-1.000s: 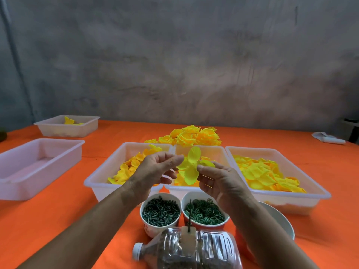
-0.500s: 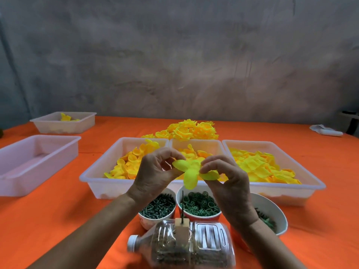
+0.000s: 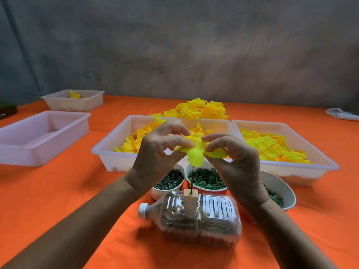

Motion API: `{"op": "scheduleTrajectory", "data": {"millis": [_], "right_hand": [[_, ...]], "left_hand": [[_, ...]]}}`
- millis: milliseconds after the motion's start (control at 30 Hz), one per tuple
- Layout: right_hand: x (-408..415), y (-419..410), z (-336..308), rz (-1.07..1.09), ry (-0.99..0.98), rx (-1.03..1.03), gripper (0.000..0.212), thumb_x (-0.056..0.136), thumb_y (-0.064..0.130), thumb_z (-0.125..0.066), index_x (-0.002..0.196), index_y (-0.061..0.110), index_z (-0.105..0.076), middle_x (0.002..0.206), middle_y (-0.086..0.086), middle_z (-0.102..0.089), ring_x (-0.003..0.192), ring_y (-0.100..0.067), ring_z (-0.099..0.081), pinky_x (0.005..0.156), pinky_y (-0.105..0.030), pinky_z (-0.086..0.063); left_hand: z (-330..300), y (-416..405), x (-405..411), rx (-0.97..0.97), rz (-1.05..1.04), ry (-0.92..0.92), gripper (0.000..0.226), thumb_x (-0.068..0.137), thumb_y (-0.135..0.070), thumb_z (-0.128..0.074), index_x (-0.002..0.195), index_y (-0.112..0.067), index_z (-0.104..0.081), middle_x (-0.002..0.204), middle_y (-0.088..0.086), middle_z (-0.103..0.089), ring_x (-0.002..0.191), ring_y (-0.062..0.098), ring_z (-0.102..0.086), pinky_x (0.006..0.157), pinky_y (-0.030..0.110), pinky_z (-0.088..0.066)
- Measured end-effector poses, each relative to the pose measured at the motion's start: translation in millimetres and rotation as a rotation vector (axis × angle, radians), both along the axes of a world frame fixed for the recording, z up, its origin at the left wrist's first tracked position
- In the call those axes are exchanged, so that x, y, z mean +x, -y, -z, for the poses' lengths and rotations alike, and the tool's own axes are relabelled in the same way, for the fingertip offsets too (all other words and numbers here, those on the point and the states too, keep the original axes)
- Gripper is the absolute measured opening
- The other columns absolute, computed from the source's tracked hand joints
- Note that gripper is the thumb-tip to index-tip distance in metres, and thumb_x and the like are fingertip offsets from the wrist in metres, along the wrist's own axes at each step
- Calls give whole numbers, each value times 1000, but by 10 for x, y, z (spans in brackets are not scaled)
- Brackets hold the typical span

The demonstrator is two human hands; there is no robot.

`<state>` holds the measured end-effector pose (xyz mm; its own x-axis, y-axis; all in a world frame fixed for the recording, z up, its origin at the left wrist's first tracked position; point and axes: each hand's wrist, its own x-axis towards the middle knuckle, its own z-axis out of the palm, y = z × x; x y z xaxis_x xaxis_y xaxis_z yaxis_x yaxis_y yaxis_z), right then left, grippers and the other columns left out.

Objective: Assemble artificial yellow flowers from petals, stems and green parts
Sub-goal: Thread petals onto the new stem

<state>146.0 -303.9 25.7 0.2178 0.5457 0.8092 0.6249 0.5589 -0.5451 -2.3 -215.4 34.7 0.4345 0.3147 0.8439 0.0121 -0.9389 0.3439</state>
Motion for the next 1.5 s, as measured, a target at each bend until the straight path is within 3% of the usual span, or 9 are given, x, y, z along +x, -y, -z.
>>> {"op": "scheduleTrajectory", "data": {"millis": [167, 300, 500, 667, 933, 1100, 1233, 1333, 1500], "right_hand": [[-47, 9, -21, -93, -100, -55, 27, 73, -3, -70, 82, 21, -64, 90, 1, -70, 88, -12, -68, 75, -26, -55], [-66, 5, -70, -123, -144, -119, 23, 74, -6, -72, 87, 14, -70, 80, -5, -70, 74, -12, -64, 69, -23, -51], [-84, 27, -102, -219, -376, -238, 15, 79, 0, -70, 80, 15, -70, 60, 8, -68, 57, -7, -65, 53, -16, -47], [-54, 56, -49, -258, -661, -336, 7, 80, 13, -69, 83, 18, -71, 70, 2, -73, 64, -12, -71, 54, -15, -50], [-86, 16, 26, -246, -934, -506, 29, 61, 23, -73, 89, 16, -69, 90, 2, -72, 92, -15, -66, 75, -28, -49], [-152, 17, 28, -306, -1103, -580, 42, 71, 10, -71, 112, 12, -60, 97, -6, -70, 90, -22, -65, 75, -29, -50], [-193, 55, 15, -325, -1130, -567, 17, 72, 3, -68, 83, 16, -63, 70, 1, -72, 70, -18, -65, 66, -28, -51], [-206, 108, 18, -369, -1024, -560, 11, 61, 9, -69, 65, 18, -75, 70, 2, -72, 64, -11, -66, 60, -21, -54], [-210, 161, 27, -359, -870, -553, 23, 59, 17, -72, 82, 16, -72, 79, 2, -71, 76, -8, -65, 67, -18, -51]], "left_hand": [[22, 11, -10, 6, -13, 17, 6, 75, -1, -70, 80, -2, -74, 90, 10, -64, 81, 13, -56, 60, 28, -47], [10, 9, 16, -17, -23, 22, 6, 76, -3, -71, 81, -3, -74, 86, 6, -64, 79, 10, -57, 60, 19, -44], [15, 40, 71, -243, -5, 86, 20, 73, -8, -77, 90, -16, -70, 87, -6, -63, 77, 11, -59, 59, 29, -47], [145, 122, -1, -317, -94, 157, 36, 72, -15, -80, 104, -21, -63, 95, 1, -63, 78, 12, -58, 61, 21, -48], [385, 373, 14, -325, -199, 179, 20, 73, -29, -76, 85, -16, -67, 76, 0, -61, 64, 9, -55, 58, 18, -45], [420, 424, 70, -458, -159, 188, 10, 77, -19, -77, 74, -13, -70, 69, -5, -63, 58, 2, -53, 58, 15, -43], [424, 488, 71, -568, -90, 223, 15, 78, -15, -76, 70, -25, -68, 64, -7, -65, 55, 0, -54, 56, 19, -46], [425, 498, 82, -629, -61, 235, 14, 78, -14, -76, 70, -23, -69, 62, -8, -64, 55, 1, -53, 56, 18, -45], [417, 513, 86, -684, -7, 265, 17, 77, -12, -76, 70, -27, -69, 61, -12, -66, 58, -1, -54, 58, 15, -46]]}}
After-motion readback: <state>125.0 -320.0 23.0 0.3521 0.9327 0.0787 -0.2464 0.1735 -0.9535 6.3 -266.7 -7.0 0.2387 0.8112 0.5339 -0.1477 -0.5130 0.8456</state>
